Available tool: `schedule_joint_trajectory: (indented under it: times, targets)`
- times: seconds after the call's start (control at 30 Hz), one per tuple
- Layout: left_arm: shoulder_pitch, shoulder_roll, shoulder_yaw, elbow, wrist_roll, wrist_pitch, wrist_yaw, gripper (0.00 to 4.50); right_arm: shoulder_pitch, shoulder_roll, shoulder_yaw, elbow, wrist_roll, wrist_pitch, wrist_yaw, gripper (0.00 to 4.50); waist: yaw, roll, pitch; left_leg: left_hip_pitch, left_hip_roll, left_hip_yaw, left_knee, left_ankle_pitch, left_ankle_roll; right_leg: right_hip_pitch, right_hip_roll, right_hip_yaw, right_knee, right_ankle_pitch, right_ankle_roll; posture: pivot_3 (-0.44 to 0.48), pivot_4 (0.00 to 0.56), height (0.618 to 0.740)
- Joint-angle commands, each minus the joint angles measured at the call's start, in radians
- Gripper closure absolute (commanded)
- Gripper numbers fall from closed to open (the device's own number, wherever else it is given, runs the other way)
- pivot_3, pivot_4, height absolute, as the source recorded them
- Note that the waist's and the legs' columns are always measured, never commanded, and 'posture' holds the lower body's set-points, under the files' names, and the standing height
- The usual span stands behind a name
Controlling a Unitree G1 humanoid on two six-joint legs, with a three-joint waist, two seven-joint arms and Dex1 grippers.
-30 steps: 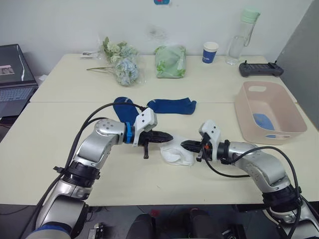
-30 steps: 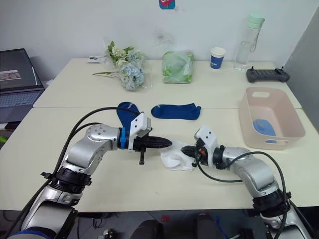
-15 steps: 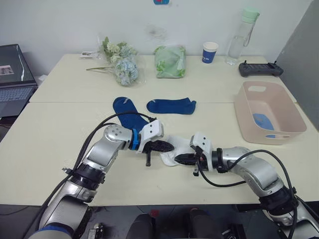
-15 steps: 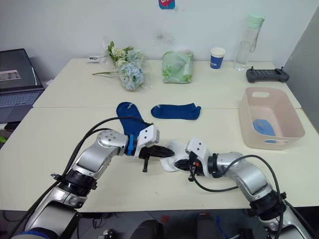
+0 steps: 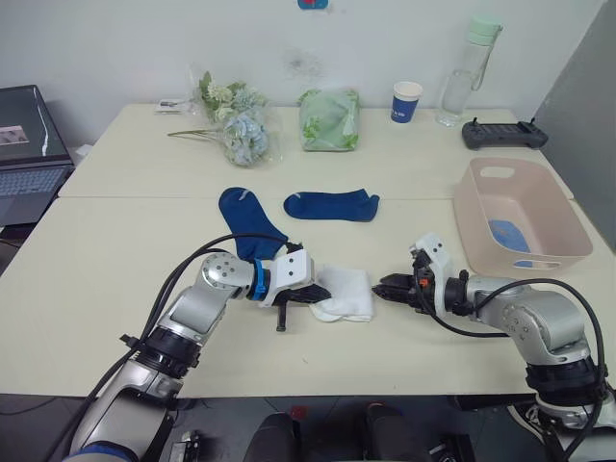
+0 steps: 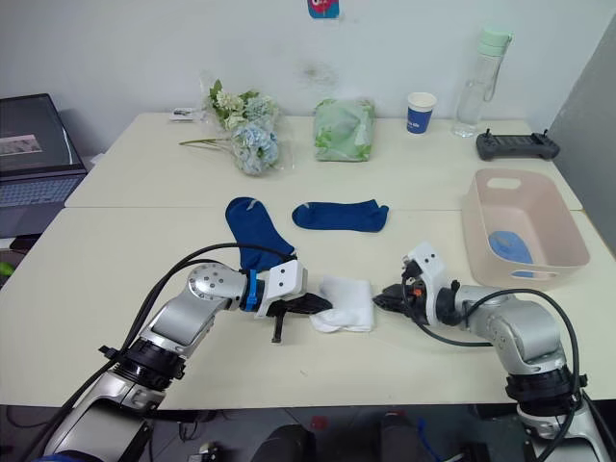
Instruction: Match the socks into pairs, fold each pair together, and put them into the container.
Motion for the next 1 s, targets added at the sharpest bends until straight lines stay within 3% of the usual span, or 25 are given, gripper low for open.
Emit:
schedule_joint_trajectory:
  times: [0.03,0.17,0.37,0.67,1.0]
  targets:
    - [-0.004,0.003,0.003,0.014,0.02,-0.014,0.007,4.5,-0.022,0.053,-0.066,-0.004,0.048,0.102,-0.067,1.38,0.0,0.0,0.0,0.0,0.0,0.0,0.0,0.0,0.0,0.0,0.0,0.0,0.0,0.0,0.0,0.0,0.15,0.74]
    - [-0.004,0.008,0.004,0.028,0.031,-0.037,0.012,4.5,-0.058,0.154,-0.14,0.013,0.107,0.256,-0.127,0.03,-0.002,0.0,0.0,0.0,0.0,0.0,0.0,0.0,0.0,0.0,0.0,0.0,0.001,0.0,0.0,0.0,0.15,0.74]
    - [-0.009,0.003,0.011,0.033,0.029,-0.04,0.014,4.5,-0.071,0.252,-0.177,0.023,0.149,0.375,-0.164,0.03,-0.003,0.001,-0.001,0.0,0.0,0.0,0.0,0.0,0.0,0.0,0.0,0.0,0.0,0.0,0.0,0.0,0.15,0.74]
    - [0.0,0.005,0.018,0.017,0.02,-0.035,0.017,4.5,-0.11,0.392,-0.224,0.124,0.125,0.351,-0.223,0.03,-0.006,0.001,-0.001,0.001,0.0,0.0,0.0,0.0,0.0,0.0,0.001,0.0,0.001,0.0,0.0,0.0,0.15,0.74]
    - [-0.001,0.008,0.027,0.01,0.011,-0.035,0.02,4.5,-0.102,0.36,-0.108,0.192,0.101,0.241,-0.178,0.03,-0.007,0.001,-0.001,0.002,0.0,0.0,0.0,0.0,0.0,0.0,0.002,0.0,0.002,0.0,0.0,0.0,0.15,0.74]
